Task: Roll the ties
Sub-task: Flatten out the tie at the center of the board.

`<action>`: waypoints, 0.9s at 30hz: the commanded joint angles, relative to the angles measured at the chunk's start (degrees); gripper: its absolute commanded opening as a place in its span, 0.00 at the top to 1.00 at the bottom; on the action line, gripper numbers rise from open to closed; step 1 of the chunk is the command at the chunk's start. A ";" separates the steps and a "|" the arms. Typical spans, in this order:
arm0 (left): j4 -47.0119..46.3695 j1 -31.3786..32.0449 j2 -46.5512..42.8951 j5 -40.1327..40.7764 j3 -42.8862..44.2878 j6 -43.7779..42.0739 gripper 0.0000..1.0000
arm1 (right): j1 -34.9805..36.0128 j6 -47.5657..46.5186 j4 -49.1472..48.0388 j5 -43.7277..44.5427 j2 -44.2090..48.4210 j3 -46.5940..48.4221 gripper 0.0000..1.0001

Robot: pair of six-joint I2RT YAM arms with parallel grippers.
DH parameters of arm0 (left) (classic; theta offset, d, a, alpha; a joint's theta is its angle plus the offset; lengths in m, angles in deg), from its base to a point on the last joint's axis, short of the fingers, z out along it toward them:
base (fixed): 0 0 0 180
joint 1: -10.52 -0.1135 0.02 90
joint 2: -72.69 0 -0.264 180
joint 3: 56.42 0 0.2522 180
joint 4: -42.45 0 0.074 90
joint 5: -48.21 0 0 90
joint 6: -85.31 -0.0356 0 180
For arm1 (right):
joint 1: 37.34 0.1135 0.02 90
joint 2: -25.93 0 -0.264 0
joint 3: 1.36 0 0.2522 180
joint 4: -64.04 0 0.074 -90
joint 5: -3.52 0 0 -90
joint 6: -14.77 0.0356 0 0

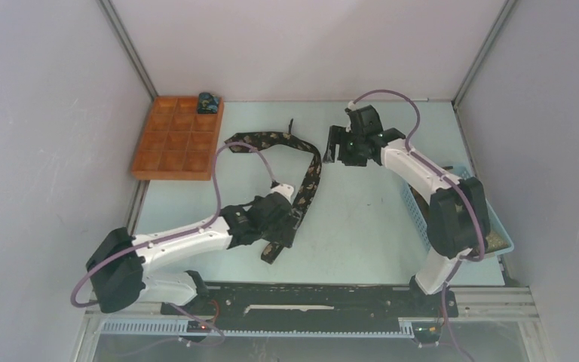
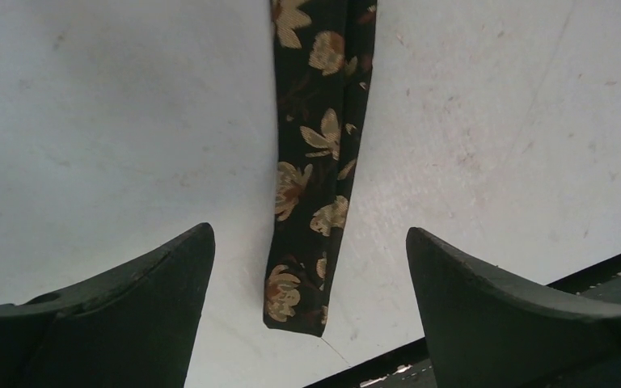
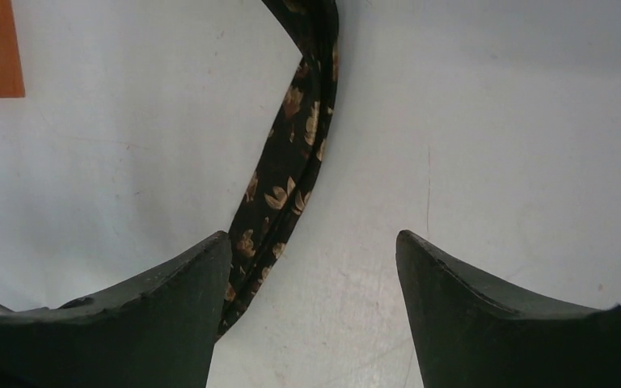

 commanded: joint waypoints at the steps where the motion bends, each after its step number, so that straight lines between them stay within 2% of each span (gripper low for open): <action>1: -2.45 4.00 4.70 5.93 1.26 -0.67 0.05 | -0.58 -4.32 1.62 -4.46 -5.23 7.98 0.23; 7: -2.26 6.73 13.10 9.40 4.52 -0.38 0.09 | -0.79 -8.99 8.30 -7.00 -16.11 19.64 0.23; 12: -1.03 8.19 17.99 11.15 6.70 -0.15 0.19 | -0.61 -12.38 9.83 -9.22 -22.80 27.68 0.22; 18: -0.86 8.74 19.99 11.30 5.34 0.52 0.52 | 0.81 -16.09 13.92 -9.45 -32.19 40.08 0.21; 22: -3.13 8.85 18.68 11.47 2.34 1.30 0.83 | 1.55 -16.86 18.48 -8.82 -38.99 51.49 0.21; 25: -4.16 8.94 16.54 11.18 0.57 1.65 0.97 | 2.15 -17.47 20.79 -8.02 -43.63 57.77 0.21; 27: -4.96 8.93 14.42 10.47 -0.84 2.14 1.00 | 2.71 -17.59 21.11 -6.12 -45.52 60.02 0.21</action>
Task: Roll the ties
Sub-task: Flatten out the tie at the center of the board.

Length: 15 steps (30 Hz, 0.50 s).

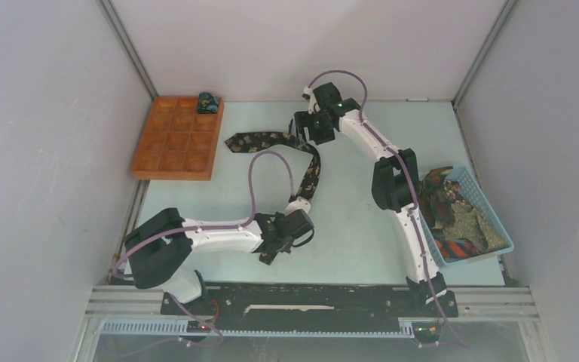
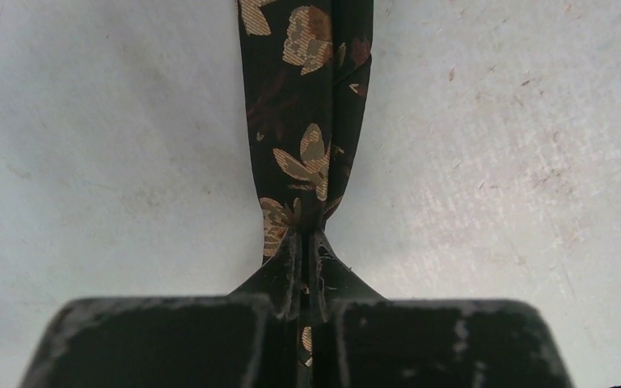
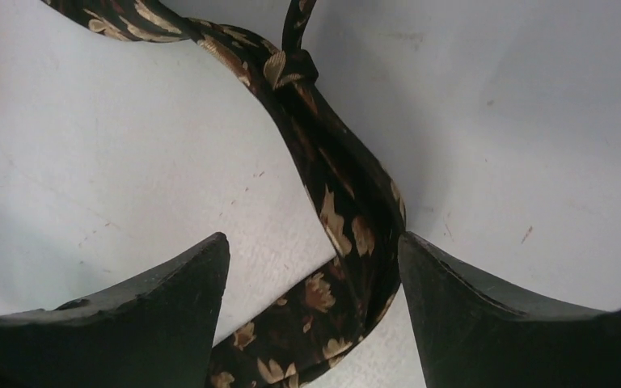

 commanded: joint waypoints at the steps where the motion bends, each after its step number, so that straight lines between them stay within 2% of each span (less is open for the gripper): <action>1: -1.76 0.43 -5.22 -0.84 -3.39 1.78 1.00 | 1.41 -1.94 3.53 3.15 -3.90 6.62 0.20; 8: -6.60 1.18 -16.15 -10.36 -9.71 3.97 1.00 | 2.90 -2.95 2.77 6.49 -6.43 7.87 0.20; 15: -6.72 5.25 -23.00 -14.21 -12.01 5.02 1.00 | 4.86 -1.81 0.16 5.66 -8.39 8.51 0.25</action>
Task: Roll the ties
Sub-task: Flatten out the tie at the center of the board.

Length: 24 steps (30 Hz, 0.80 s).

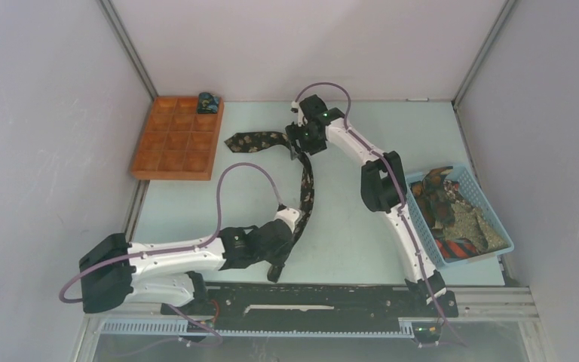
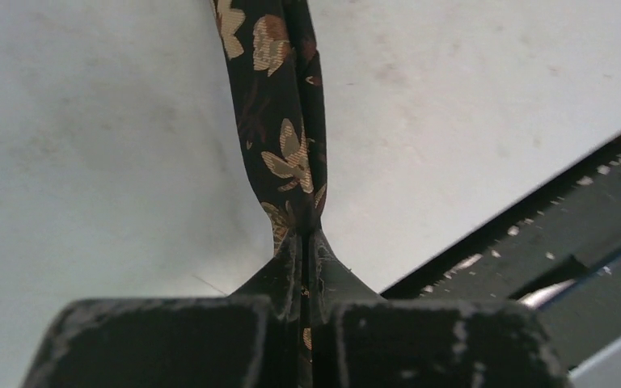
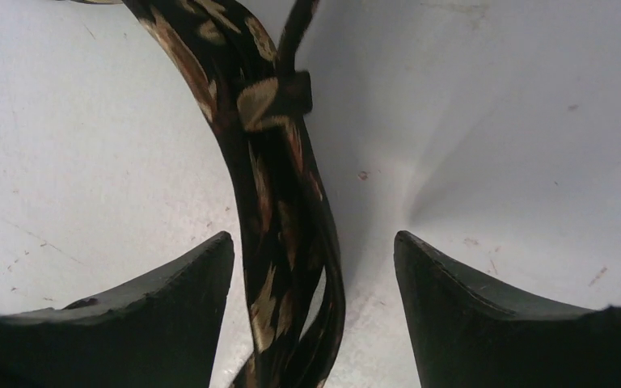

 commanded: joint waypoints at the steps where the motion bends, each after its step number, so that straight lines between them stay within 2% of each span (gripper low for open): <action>1: -2.40 3.18 -2.68 -3.65 -0.84 2.29 1.00 | 1.72 0.12 -3.44 0.81 -0.97 3.37 0.26; 3: -2.34 4.57 -3.04 -3.91 -1.36 3.19 1.00 | 2.82 0.47 -5.78 1.99 -1.05 3.33 0.30; 5: -2.45 5.61 -3.49 -4.15 -1.96 4.11 1.00 | 3.39 1.14 -7.95 3.31 -1.35 3.41 0.40; 8: -2.91 6.64 -5.56 -4.68 -2.80 5.78 1.00 | 3.35 2.93 -9.38 2.15 -2.01 4.27 0.65; 11: -3.02 6.90 -8.59 -5.18 -3.42 7.06 1.00 | 2.44 5.64 -9.87 -0.20 -1.59 4.29 0.98; 18: -0.67 6.91 -15.06 -4.53 -1.15 7.87 1.00 | -2.99 12.59 -12.43 -6.37 6.21 -1.35 1.00; 24: -0.93 6.77 -13.28 -5.39 4.53 5.94 1.00 | -11.55 13.63 -9.75 -7.50 15.16 -6.02 1.00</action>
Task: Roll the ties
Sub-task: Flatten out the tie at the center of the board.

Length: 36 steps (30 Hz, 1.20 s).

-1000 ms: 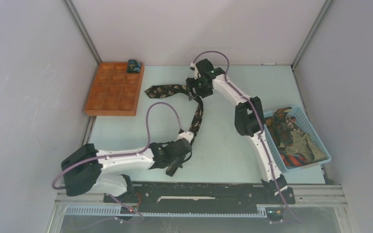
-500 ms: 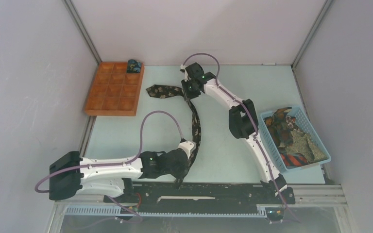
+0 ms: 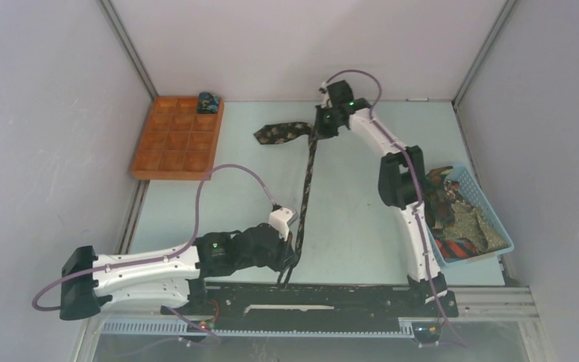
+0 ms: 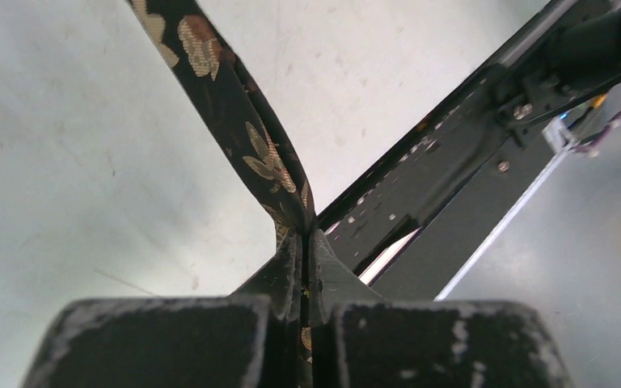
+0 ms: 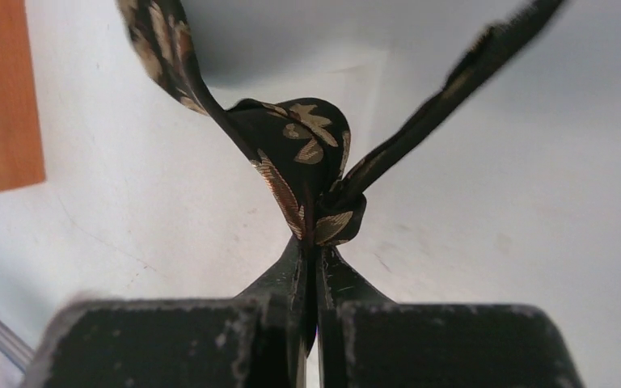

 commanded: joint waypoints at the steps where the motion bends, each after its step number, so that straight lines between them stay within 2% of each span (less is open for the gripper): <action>1: -1.19 0.20 1.90 -0.69 6.45 -1.10 1.00 | -7.60 1.93 -0.37 -1.13 12.27 -1.63 1.00; 6: -5.43 -1.69 7.01 -4.24 11.89 -2.82 1.00 | -15.41 0.03 6.61 2.79 17.53 -2.24 1.00; 11: -13.06 -5.15 11.73 -13.79 15.94 -1.58 1.00 | -20.04 -4.30 18.65 17.05 19.30 5.46 1.00; 14: -16.31 -5.81 11.08 -17.77 15.13 -1.05 1.00 | -19.01 -5.24 23.23 25.47 20.59 7.49 1.00; 19: -26.77 -11.43 4.33 -23.98 2.81 7.60 1.00 | -10.09 -8.59 25.33 36.80 18.01 7.61 1.00; 27: -32.63 -20.22 -8.70 -30.95 -17.91 20.55 0.99 | 0.01 -6.84 27.57 28.76 2.58 9.36 0.99; 28: -32.41 -20.88 -10.51 -31.10 -19.55 21.58 0.99 | 0.99 -6.78 27.62 28.04 1.36 9.79 0.94; 29: -32.11 -21.46 -12.11 -31.27 -21.46 22.32 0.99 | 1.68 -6.64 27.77 27.49 0.33 10.19 0.84; 31: -31.47 -22.60 -15.55 -31.99 -23.56 23.63 0.99 | 2.68 -6.14 27.67 25.82 -0.55 10.52 0.58; 32: -31.42 -23.13 -17.17 -32.20 -24.52 24.45 0.99 | 2.93 -6.11 27.28 24.80 -0.48 10.29 0.48; 33: -31.27 -23.65 -18.81 -32.26 -25.36 25.61 0.99 | 3.22 -6.15 26.78 23.55 -0.22 10.23 0.42; 36: -31.17 -25.08 -23.68 -32.25 -27.74 28.51 0.99 | 3.77 -6.75 23.92 19.56 1.85 8.63 0.33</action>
